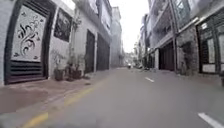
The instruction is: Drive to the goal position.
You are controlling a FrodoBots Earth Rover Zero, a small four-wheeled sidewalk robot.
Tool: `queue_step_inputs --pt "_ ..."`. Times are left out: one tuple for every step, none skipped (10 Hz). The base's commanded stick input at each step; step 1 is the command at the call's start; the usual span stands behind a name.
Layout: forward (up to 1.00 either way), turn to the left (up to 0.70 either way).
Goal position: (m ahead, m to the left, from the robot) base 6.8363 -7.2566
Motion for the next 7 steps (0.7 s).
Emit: queue_step_inputs --pt "1.0 0.04" --pt "1.0 0.06" --pt "1.0 0.06" --pt "1.0 0.06" --pt "1.0 0.06" --pt "1.0 0.06" --pt "1.0 0.06"
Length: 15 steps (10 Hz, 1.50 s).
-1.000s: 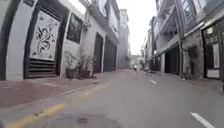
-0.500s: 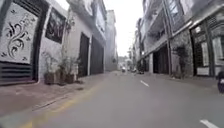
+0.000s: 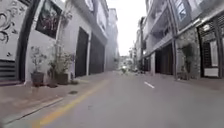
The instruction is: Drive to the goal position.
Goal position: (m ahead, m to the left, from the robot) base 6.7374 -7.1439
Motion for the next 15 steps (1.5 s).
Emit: queue_step_inputs --pt "1.0 0.06" --pt "1.0 0.06" --pt "1.0 0.06" --pt "1.0 0.06" --pt "1.0 0.46" --pt "1.0 0.46" --pt "1.0 0.46" --pt "1.0 0.4" --pt "1.0 0.19" --pt "1.0 0.06" --pt "1.0 0.06" --pt "1.0 0.06" --pt "1.0 0.06" --pt "1.0 0.06" --pt "1.0 0.06"
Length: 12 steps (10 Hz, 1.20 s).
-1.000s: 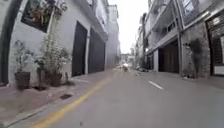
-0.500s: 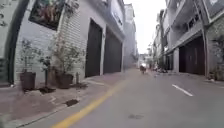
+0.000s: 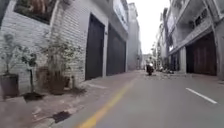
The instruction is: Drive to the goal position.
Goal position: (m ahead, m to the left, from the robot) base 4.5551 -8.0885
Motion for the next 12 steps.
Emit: queue_step_inputs --pt "1.0 -0.02" --pt "1.0 -0.34" --pt "1.0 -0.34" --pt "1.0 -0.34" --pt "1.0 -0.34" --pt "1.0 -0.34" --pt "1.0 -0.34" --pt "1.0 -0.12" --pt "1.0 0.06" --pt "1.0 0.06" --pt "1.0 0.06" --pt "1.0 0.06"
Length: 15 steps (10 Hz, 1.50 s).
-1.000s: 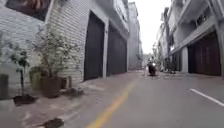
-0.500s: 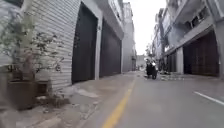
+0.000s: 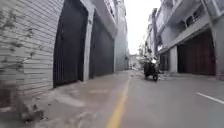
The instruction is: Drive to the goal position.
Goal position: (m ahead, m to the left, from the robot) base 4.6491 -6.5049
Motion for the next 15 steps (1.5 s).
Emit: queue_step_inputs --pt "1.0 0.06" --pt "1.0 0.06" --pt "1.0 0.06" --pt "1.0 0.06" --pt "1.0 0.06" --pt "1.0 -0.04" --pt "1.0 -0.16" --pt "1.0 -0.34" --pt "1.0 -0.34" --pt "1.0 -0.34" --pt "1.0 -0.34" --pt "1.0 -0.34" --pt "1.0 -0.34" --pt "1.0 -0.34" --pt "1.0 -0.34"
